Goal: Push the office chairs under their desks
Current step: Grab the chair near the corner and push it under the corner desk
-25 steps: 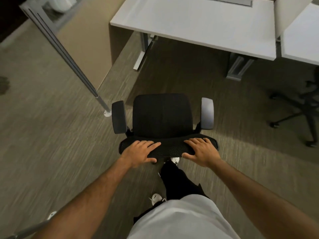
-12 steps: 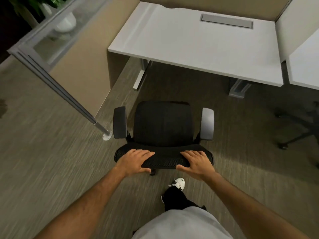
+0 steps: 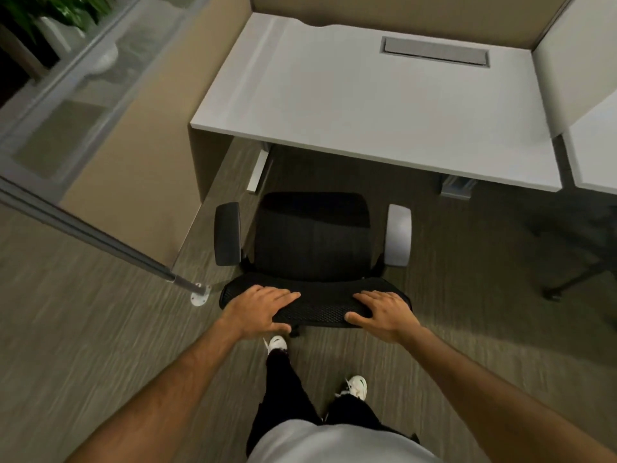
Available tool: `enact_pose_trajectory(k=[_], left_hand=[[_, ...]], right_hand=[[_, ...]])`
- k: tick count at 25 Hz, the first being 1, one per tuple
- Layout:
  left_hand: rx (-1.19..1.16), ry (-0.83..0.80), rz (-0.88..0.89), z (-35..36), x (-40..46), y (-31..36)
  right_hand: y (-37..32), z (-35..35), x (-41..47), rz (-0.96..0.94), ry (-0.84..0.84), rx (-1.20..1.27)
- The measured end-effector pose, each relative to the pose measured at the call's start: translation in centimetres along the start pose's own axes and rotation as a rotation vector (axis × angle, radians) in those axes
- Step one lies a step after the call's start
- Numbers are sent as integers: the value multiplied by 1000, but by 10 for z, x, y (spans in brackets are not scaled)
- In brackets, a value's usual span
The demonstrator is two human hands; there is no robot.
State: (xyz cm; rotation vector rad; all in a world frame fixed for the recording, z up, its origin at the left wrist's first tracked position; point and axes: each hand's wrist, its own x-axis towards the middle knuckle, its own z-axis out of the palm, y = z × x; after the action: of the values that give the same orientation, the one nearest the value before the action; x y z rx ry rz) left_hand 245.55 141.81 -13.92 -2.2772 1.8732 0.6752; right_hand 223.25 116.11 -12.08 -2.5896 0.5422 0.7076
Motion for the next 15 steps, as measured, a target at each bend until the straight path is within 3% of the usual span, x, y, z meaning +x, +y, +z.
enact_pose_trajectory(k=[8,15], left_hand=[[67,-33,142,-55,57,-125],[80,-49,185,-85,103,-170]], right_hand=[[-40,-36,86,132,51,116],[-29,-70,122,169,118,136]])
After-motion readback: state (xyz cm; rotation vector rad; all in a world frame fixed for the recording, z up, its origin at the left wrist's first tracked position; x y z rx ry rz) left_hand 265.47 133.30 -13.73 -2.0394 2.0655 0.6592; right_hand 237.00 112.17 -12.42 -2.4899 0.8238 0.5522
